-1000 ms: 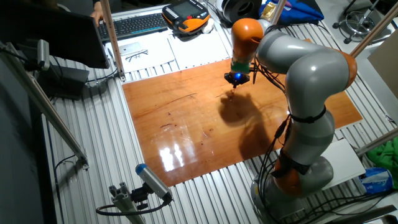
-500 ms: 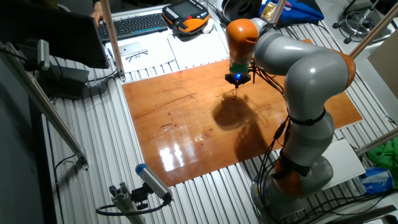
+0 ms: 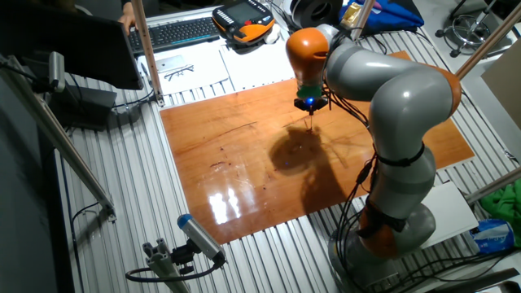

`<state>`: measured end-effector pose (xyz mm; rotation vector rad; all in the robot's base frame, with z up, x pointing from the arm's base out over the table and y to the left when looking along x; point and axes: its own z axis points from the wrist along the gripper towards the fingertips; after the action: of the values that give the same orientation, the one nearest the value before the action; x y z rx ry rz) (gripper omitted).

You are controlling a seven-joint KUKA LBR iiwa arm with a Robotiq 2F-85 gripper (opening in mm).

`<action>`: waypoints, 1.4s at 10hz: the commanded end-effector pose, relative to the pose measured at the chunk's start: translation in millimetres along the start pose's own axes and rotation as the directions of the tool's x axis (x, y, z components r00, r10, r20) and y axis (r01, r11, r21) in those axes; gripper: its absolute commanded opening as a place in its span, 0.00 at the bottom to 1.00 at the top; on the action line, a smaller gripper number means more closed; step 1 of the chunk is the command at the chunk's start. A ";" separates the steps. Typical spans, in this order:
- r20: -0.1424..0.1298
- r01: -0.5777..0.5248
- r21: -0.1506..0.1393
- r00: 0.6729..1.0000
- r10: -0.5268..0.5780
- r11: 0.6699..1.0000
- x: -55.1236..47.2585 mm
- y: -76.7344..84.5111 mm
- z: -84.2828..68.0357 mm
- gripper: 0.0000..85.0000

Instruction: Unfold the leg of the glasses (with one hand)

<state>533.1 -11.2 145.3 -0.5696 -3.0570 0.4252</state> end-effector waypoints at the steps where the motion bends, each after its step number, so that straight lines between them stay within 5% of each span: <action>1: 0.001 0.007 0.009 1.000 -0.007 1.000 0.1 -0.6 0.0 0.00; 9: 0.048 0.121 0.201 0.990 -0.134 0.972 3.6 -2.1 -2.9 0.00; 12: 0.058 0.190 0.308 0.974 -0.218 0.932 2.8 -0.8 -2.4 0.00; 14: 0.050 0.225 0.349 0.965 -0.258 0.910 2.5 -0.5 -2.2 0.00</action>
<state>530.7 -10.3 147.3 -0.1639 -2.9796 0.9610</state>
